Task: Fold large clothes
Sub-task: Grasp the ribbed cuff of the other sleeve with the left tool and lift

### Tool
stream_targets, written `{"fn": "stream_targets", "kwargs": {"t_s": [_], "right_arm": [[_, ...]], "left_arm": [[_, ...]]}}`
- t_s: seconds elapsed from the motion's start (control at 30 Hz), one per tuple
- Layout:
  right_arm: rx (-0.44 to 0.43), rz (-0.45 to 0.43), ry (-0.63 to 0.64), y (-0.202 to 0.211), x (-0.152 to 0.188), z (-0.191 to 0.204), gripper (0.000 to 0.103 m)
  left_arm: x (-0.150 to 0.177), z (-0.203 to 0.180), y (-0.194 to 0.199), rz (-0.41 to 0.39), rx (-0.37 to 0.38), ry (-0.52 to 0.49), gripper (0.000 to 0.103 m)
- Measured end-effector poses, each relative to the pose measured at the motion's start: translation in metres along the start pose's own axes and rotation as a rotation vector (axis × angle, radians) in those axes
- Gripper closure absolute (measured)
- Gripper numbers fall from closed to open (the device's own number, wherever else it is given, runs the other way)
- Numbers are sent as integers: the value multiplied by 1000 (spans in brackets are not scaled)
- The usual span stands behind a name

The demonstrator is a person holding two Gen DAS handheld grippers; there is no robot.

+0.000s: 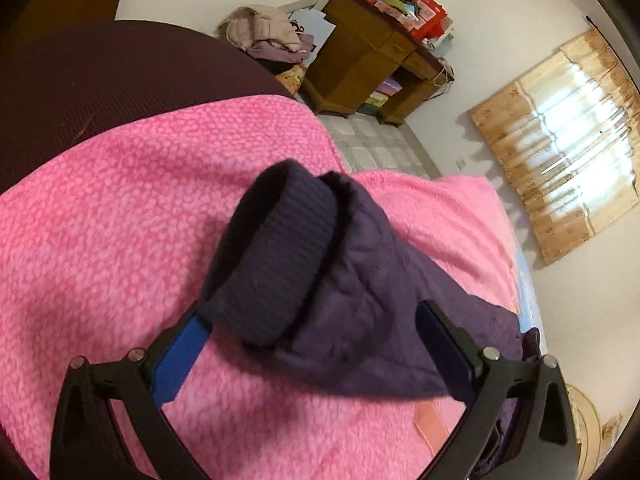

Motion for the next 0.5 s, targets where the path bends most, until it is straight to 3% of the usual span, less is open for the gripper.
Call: {"fn": "stream_targets", "kwargs": {"t_s": [0.03, 0.1, 0.17, 0.37, 0.5], "right_arm": [[1, -5, -6, 1, 0, -1, 3], [5, -16, -17, 4, 2, -4, 3], [6, -28, -30, 6, 4, -7, 3], [17, -53, -111, 16, 17, -29, 3], [25, -78, -182, 26, 26, -46, 3]], "left_arm": [[-2, -3, -2, -11, -17, -14, 16], [-7, -7, -7, -13, -7, -41, 58], [-9, -13, -6, -21, 7, -60, 73], [-23, -65, 36, -168, 36, -190, 78], [-33, -136, 73, -297, 92, -318, 80]]}}
Point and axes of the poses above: each gripper's, at about its wrist camera, not at the fingertips, and y roughly against the way its jaws point, z to its left, x to its underside, the point moved 1 cm from there along -y, roughly the way its jaws point, and after that the axes turned 1 degree about y, right-handed, at the moved point
